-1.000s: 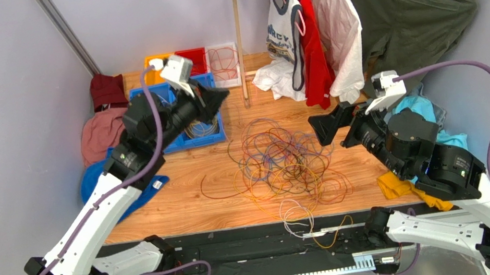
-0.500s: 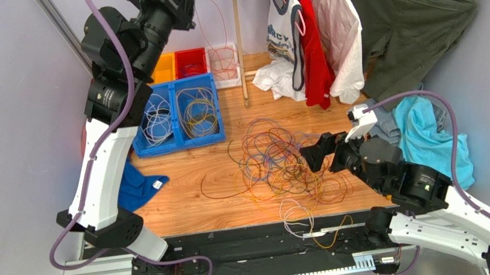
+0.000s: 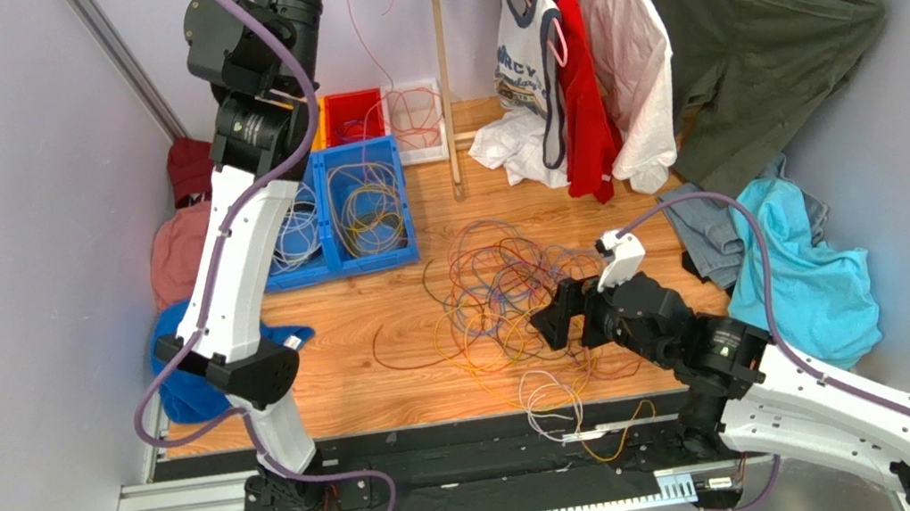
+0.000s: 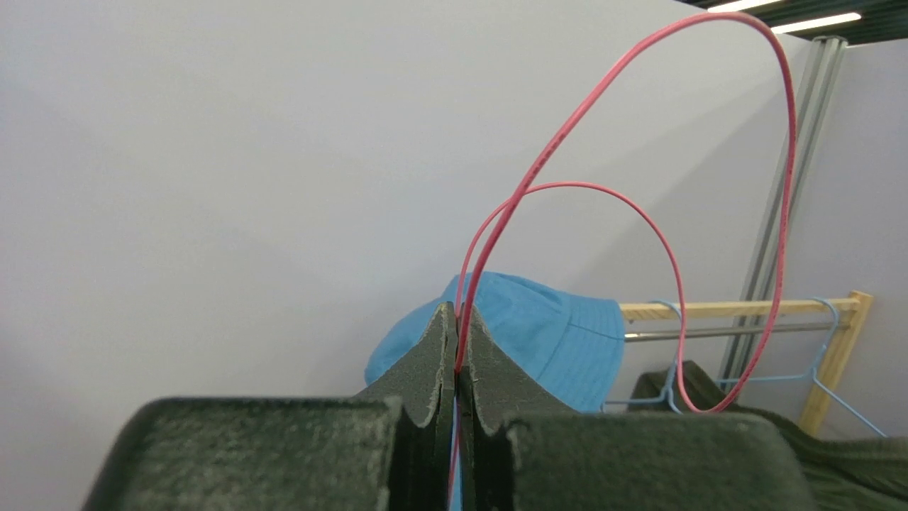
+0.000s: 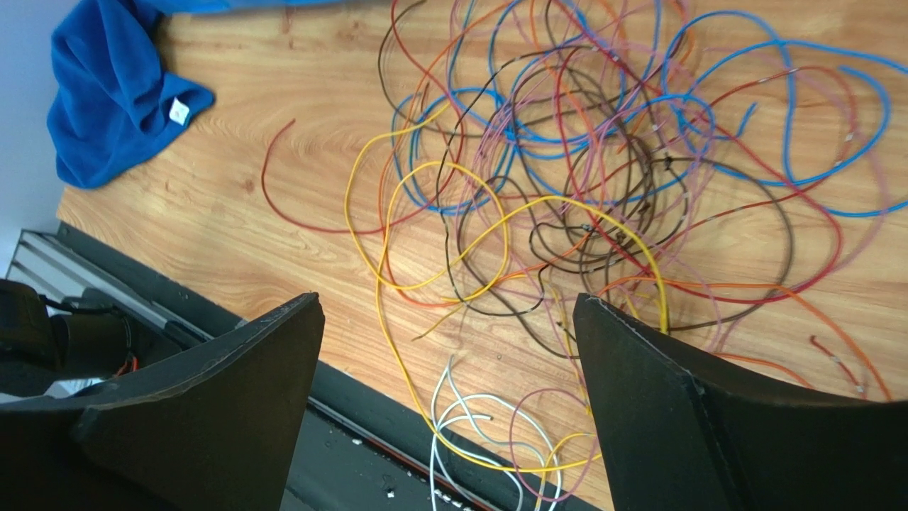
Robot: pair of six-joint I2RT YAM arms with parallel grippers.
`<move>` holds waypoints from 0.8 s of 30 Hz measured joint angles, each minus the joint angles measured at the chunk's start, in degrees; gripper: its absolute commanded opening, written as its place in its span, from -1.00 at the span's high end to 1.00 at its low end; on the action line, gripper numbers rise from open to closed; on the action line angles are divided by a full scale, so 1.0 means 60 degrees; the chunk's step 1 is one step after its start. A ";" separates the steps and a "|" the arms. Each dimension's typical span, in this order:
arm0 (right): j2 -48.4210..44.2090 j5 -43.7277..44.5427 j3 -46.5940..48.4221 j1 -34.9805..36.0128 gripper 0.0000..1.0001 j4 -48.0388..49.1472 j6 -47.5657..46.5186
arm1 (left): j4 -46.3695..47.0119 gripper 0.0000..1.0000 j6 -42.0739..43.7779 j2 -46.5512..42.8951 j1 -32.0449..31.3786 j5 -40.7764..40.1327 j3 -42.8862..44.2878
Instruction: Untangle the cables
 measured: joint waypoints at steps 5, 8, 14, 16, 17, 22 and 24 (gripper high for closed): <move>0.0474 -0.0350 -0.0047 0.0000 -0.82 0.0251 0.0047 | 0.1341 1.00 -0.0055 0.0696 0.0696 0.0186 0.0080; 0.0463 -0.0441 -0.0175 0.0000 -0.82 0.0433 0.0040 | 0.2430 1.00 -0.0142 0.1271 0.1147 0.0302 0.0175; 0.0459 -0.0525 -0.0310 0.0000 -0.82 0.0612 -0.0015 | 0.4615 1.00 -0.0674 0.3056 0.1836 0.0375 0.1239; 0.0455 -0.0546 -0.0357 0.0000 -0.82 0.0707 -0.0080 | 0.5045 1.00 -0.1013 0.3457 0.2018 0.0372 0.1355; 0.0459 -0.0539 -0.0393 0.0000 -0.82 0.0772 -0.0131 | 0.5246 1.00 -0.1184 0.3657 0.2113 0.0372 0.1377; 0.0696 -0.0423 -0.0423 0.0000 -0.83 0.0965 -0.0404 | 0.5694 1.00 -0.1814 0.4656 0.2320 0.0339 0.1464; 0.0812 -0.0393 -0.0423 0.0000 -0.83 0.1009 -0.0484 | 0.5705 1.00 -0.1931 0.5078 0.2324 0.0295 0.1461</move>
